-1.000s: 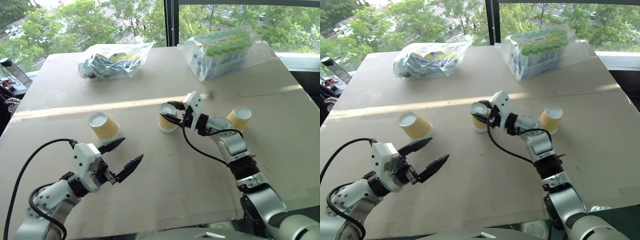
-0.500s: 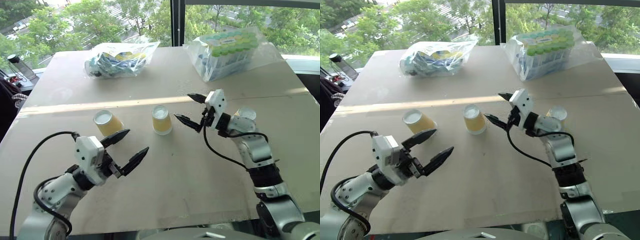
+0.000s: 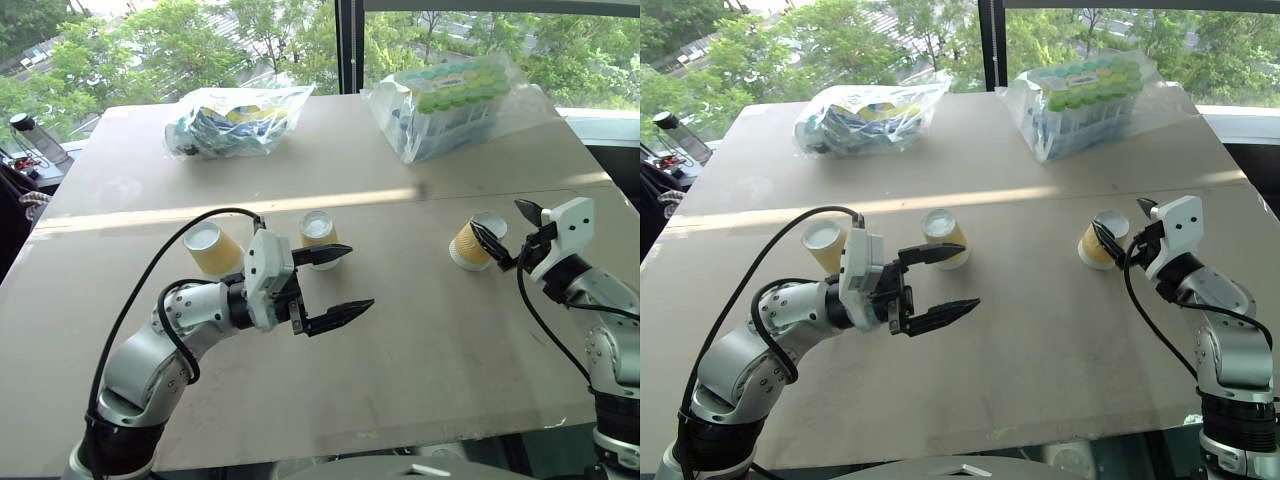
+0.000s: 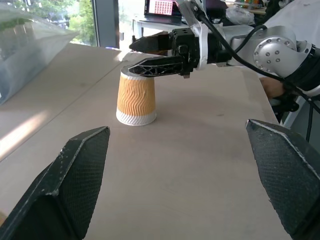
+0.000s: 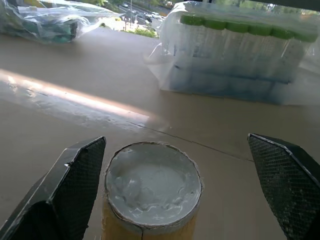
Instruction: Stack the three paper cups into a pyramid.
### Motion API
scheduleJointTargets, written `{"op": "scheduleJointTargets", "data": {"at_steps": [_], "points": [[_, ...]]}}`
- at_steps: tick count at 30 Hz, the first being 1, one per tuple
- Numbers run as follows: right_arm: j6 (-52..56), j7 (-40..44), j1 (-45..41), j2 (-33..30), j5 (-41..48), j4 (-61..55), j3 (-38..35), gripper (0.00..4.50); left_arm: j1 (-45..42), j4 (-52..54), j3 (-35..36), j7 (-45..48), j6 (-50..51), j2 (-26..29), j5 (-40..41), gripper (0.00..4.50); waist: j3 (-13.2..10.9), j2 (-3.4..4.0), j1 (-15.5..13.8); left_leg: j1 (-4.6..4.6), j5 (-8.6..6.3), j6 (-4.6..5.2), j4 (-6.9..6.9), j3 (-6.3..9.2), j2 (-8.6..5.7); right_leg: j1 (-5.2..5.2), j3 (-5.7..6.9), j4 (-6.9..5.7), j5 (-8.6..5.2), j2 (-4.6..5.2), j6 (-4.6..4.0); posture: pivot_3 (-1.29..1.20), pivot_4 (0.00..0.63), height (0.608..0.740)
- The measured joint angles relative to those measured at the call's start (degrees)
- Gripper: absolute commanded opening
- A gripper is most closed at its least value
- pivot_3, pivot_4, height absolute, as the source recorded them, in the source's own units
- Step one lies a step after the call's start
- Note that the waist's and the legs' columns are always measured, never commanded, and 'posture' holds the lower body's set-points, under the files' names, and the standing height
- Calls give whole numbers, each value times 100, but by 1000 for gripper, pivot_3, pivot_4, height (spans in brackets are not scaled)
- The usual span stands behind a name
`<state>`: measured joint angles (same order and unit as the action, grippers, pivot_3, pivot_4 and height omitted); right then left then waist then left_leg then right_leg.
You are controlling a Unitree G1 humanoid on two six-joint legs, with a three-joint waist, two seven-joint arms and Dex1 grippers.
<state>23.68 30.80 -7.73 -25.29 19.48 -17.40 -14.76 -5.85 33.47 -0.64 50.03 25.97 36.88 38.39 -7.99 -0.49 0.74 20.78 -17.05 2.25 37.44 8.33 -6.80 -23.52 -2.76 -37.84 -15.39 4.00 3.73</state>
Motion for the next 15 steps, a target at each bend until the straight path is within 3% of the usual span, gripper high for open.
{"op": "scheduleJointTargets", "data": {"at_steps": [3, 14, 15], "points": [[239, -10, 18, 143, 500, -63, -82, 4488, -57, -122, 3, 65, -28, 12, -70, 4500, 0, -1, -39, 4, 0, 0, 0, 3, -2, 0, 5, 5, 0, 2, 0, 0, 150, 740], [233, -140, 346, 126, 486, 103, -34, 4488, -105, -259, 5, 132, -142, 2, -251, 4500, 0, -1, -29, 3, 0, 0, -1, 3, -1, 0, 6, 3, 0, 2, 0, 0, 150, 740], [224, -131, 345, 130, 490, 119, -16, 3983, -106, -260, 5, 142, -150, 2, -264, 4500, 0, -1, -19, 3, 0, 0, -1, 3, -2, 0, 5, 3, 0, 2, 0, 0, 150, 740]]}}
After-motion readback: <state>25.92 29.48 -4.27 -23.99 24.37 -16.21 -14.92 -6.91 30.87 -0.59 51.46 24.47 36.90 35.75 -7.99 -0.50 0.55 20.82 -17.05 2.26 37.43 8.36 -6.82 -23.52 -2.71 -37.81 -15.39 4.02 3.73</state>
